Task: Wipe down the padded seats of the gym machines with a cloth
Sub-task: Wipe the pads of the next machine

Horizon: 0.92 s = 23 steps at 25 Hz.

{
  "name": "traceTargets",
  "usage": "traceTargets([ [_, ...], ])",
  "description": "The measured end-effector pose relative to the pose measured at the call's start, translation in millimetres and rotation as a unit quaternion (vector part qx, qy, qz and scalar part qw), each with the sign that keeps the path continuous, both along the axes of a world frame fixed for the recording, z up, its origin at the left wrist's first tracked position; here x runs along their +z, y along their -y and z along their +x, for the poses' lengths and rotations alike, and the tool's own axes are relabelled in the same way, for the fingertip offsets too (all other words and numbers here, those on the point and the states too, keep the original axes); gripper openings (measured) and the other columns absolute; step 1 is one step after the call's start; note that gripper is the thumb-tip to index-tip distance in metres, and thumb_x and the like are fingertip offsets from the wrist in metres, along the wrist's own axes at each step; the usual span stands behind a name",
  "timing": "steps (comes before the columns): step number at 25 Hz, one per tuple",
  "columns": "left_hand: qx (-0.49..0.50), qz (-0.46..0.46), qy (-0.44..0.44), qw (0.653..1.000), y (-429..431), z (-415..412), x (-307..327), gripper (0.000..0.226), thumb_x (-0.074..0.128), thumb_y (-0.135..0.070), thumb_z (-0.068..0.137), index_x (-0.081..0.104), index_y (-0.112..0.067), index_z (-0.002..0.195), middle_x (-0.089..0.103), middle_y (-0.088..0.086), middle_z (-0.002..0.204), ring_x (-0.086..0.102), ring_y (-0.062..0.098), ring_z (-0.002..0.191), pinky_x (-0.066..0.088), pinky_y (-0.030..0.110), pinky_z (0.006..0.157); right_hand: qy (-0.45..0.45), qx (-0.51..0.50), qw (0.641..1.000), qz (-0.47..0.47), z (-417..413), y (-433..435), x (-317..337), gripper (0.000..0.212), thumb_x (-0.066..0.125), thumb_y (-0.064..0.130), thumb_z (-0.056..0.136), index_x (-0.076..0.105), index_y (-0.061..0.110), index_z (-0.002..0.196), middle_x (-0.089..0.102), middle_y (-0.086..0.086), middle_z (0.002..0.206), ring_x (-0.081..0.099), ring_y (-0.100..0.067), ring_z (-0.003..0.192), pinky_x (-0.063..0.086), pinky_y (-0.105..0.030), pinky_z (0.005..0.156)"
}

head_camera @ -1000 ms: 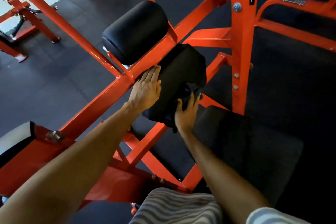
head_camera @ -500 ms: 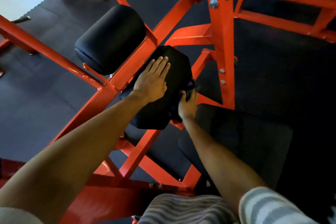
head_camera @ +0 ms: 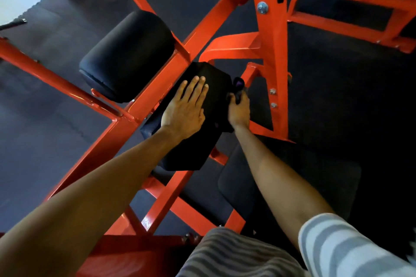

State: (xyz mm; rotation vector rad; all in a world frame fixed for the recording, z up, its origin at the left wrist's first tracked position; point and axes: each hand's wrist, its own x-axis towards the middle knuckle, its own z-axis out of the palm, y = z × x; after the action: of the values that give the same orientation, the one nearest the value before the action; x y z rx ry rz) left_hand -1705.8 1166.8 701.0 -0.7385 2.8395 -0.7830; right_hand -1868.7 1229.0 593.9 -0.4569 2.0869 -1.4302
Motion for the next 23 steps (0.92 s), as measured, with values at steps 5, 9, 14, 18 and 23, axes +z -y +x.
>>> traceTargets([
  [5, 0.002, 0.000, -0.009, 1.000, -0.5, -0.6, 1.6, 0.071, 0.023, -0.037, 0.103, 0.000, -0.003, 0.160, -0.004, 0.018, 0.168, -0.002, 0.032, 0.156, 0.004, 0.047, 0.127, 0.084, -0.003, 0.996, 0.032, -2.5, -14.0, -23.3, 0.048, 0.054, 0.037, 0.100, 0.055, 0.009, 0.139, 0.057, -0.024, 0.134, 0.054, -0.043, 0.126, 0.042, -0.045, 0.102],
  [9, 0.003, -0.006, -0.006, 1.000, -2.2, -0.8, 2.8, 0.070, 0.022, -0.037, 0.103, 0.001, -0.003, 0.161, -0.004, 0.018, 0.168, -0.002, 0.032, 0.157, 0.002, 0.046, 0.127, -0.060, 0.038, 0.994, 0.078, -24.8, 16.8, 34.5, 0.051, 0.046, 0.046, 0.102, 0.049, 0.022, 0.146, 0.045, -0.009, 0.150, 0.048, -0.037, 0.133, 0.038, -0.045, 0.106],
  [14, 0.003, -0.002, -0.005, 1.000, -0.9, -2.2, 3.0, 0.069, 0.023, -0.038, 0.104, 0.003, -0.003, 0.161, -0.002, 0.017, 0.169, -0.001, 0.032, 0.157, 0.004, 0.047, 0.127, -0.274, 0.166, 0.946, 0.042, -33.0, 56.9, 81.4, 0.045, 0.037, 0.052, 0.102, 0.061, 0.032, 0.135, 0.055, 0.007, 0.141, 0.055, -0.032, 0.128, 0.041, -0.049, 0.109],
  [18, -0.001, -0.008, -0.005, 1.000, -0.7, -0.7, 2.7, 0.070, 0.023, -0.039, 0.104, 0.004, -0.003, 0.161, 0.000, 0.018, 0.169, 0.000, 0.032, 0.157, 0.005, 0.048, 0.127, -0.173, 0.198, 0.962, 0.072, -60.0, 61.1, 61.4, 0.050, 0.037, 0.052, 0.105, 0.055, 0.026, 0.143, 0.051, -0.007, 0.148, 0.047, -0.032, 0.139, 0.037, -0.043, 0.113],
  [23, 0.003, -0.012, -0.003, 1.000, 0.0, -1.4, 2.1, 0.070, 0.022, -0.039, 0.103, 0.001, -0.003, 0.160, -0.003, 0.019, 0.168, -0.002, 0.032, 0.156, 0.003, 0.048, 0.127, 0.110, 0.132, 0.982, 0.081, -66.7, 40.9, 8.4, 0.087, 0.041, 0.081, 0.087, 0.062, 0.014, 0.138, 0.060, -0.014, 0.141, 0.053, -0.029, 0.134, 0.039, -0.042, 0.115],
])
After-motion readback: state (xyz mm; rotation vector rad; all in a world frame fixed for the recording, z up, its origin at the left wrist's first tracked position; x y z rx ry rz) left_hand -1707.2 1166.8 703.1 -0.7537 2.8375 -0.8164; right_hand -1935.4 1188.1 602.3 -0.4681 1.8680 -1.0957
